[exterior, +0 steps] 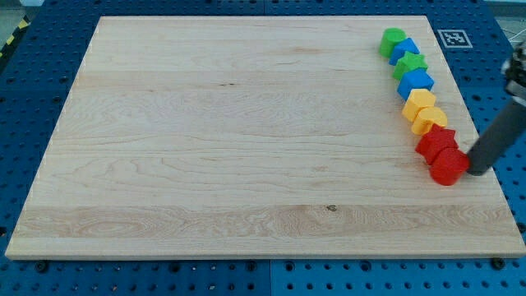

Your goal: Push the red circle towards the left side of the board

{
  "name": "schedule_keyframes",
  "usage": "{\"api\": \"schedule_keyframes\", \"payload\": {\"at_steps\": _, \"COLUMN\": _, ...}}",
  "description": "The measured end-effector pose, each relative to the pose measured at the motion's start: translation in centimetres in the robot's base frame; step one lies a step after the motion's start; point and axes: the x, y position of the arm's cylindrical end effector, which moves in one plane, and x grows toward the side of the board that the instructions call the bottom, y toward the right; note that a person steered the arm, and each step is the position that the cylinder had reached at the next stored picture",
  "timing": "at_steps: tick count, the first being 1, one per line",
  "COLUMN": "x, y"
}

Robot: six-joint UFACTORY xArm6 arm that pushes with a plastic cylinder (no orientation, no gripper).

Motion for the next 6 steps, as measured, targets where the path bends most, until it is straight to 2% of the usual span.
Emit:
{"api": "schedule_keyframes", "payload": {"at_steps": 1, "x": -1.1, "y": -5.7}}
{"api": "schedule_keyframes", "payload": {"at_steps": 2, "x": -0.4, "y": -7.3}}
{"api": "schedule_keyframes", "payload": {"at_steps": 4, "x": 3.1, "y": -1.4}}
{"api": "schedule_keyframes", "payload": {"at_steps": 5, "x": 4.3, "y": -4.9}}
{"api": "schedule_keyframes", "payload": {"at_steps": 6, "x": 2.3, "y": -9.9}}
